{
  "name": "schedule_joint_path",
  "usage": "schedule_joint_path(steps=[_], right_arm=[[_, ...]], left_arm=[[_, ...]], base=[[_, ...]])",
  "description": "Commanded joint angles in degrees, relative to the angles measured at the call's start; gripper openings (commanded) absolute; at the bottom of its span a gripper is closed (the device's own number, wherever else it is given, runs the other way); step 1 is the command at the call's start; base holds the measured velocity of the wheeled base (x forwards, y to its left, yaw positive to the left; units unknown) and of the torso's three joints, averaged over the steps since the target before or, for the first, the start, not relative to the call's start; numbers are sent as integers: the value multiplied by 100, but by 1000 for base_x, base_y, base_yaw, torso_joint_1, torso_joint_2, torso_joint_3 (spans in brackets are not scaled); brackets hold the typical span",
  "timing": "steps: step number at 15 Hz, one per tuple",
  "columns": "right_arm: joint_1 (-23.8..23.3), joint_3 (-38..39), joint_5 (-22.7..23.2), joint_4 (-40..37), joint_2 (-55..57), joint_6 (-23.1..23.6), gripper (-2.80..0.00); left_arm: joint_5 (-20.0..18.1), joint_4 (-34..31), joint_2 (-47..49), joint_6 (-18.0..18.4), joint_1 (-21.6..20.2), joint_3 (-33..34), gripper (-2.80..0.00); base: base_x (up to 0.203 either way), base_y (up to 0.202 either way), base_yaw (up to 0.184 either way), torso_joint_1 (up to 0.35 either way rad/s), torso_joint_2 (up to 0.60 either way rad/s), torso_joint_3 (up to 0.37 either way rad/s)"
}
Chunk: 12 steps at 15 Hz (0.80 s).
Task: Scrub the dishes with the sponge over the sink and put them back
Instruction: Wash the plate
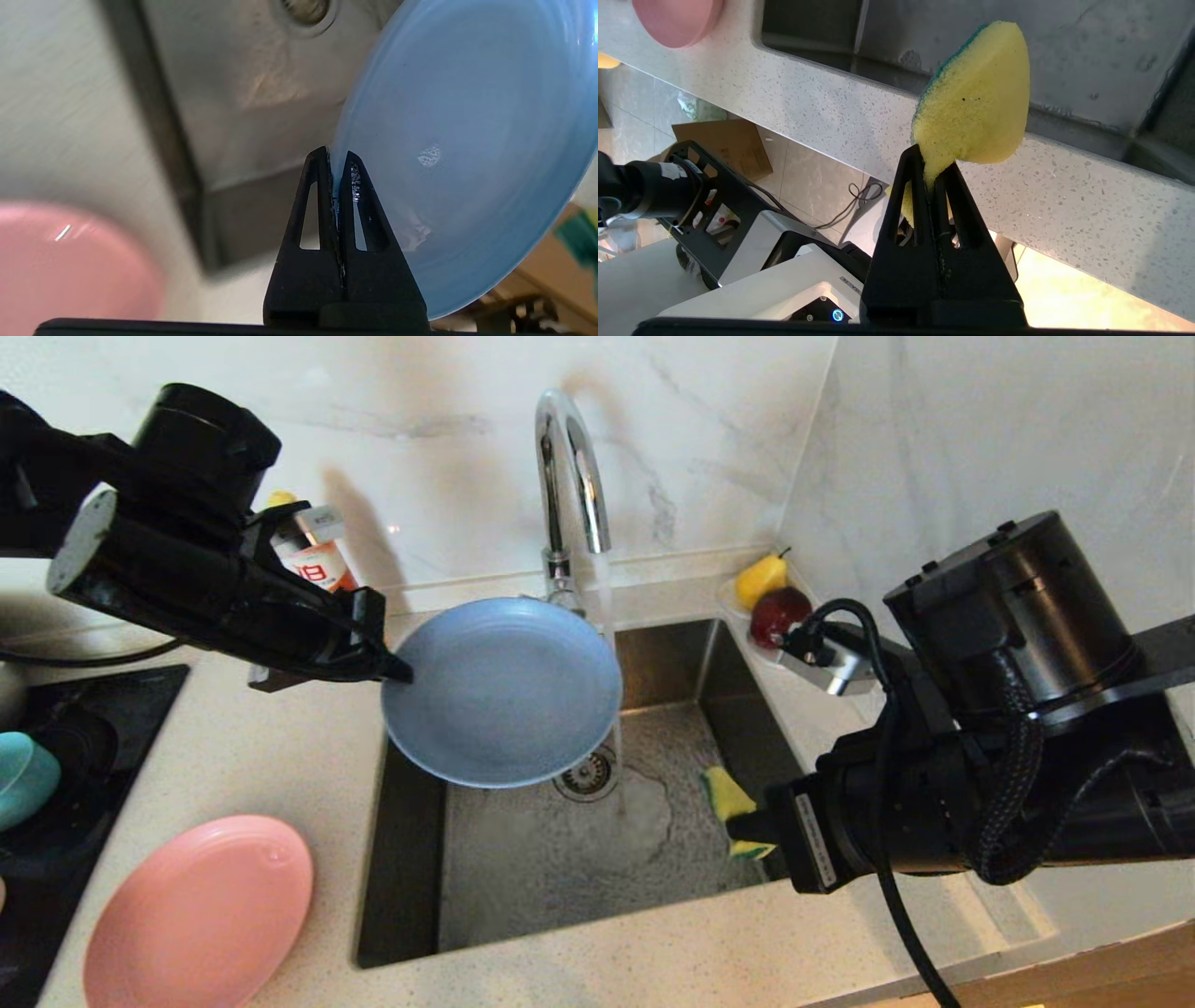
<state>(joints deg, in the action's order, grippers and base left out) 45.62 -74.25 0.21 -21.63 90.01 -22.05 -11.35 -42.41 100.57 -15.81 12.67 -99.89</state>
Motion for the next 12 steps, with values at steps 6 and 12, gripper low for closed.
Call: schedule_joint_path(steps=[6,12], right_arm=[[-9,77,-3,-59,-433,16,-280],[9,130,6,-139,-598,25,-280]], left_arm=[[1107,1379,913,-519,770,380,-280],[1100,2136,1369,-902,1096,347,-280]], base=[[0,0,0,0,0,0],[0,0,0,0,0,0]])
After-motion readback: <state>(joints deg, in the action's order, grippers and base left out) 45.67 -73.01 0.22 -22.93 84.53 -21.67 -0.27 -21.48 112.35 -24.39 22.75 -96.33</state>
